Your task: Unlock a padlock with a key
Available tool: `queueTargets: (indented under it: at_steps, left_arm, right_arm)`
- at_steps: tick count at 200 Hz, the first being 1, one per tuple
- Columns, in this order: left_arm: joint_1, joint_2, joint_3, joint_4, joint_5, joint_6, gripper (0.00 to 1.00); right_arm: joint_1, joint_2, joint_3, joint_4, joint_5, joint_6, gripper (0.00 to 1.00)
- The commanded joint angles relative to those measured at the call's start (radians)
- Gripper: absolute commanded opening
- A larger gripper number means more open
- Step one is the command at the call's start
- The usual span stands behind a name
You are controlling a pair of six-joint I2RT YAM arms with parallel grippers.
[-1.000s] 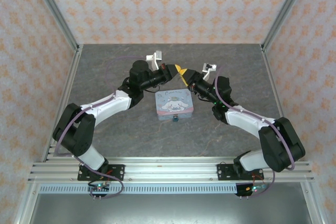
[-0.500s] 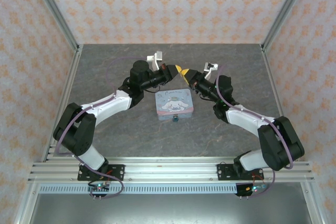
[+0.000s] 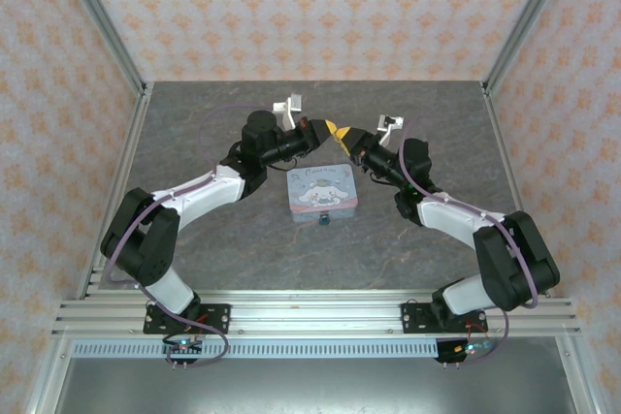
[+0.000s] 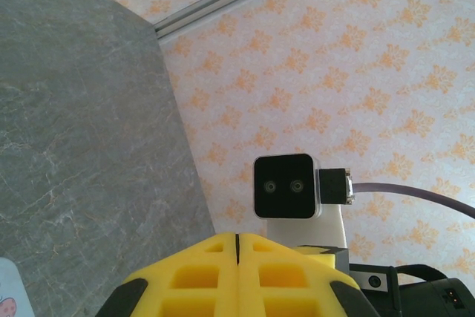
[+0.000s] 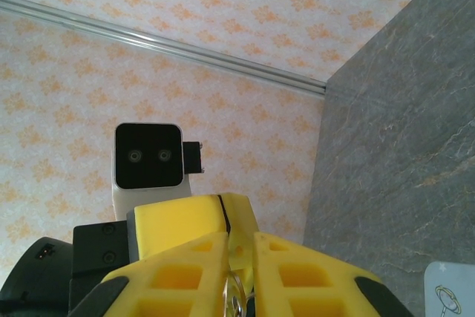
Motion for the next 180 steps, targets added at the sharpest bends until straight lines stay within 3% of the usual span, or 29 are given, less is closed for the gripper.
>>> queueTargets:
  at_steps: [1,96,180]
  left_arm:
    - [0.0,0.012,0.038,0.037,0.016,-0.012,0.0]
    - [0.0,0.022,0.038,0.031,0.012,-0.014,0.0]
    - [0.0,0.013,0.031,0.024,0.01,-0.008,0.0]
  right_arm:
    - [0.001,0.004,-0.007,0.059,-0.048,0.001,0.16]
    - [0.002,0.002,-0.011,0.068,-0.076,0.004,0.15]
    - [-0.003,-0.012,-0.033,0.037,-0.033,-0.017,0.03]
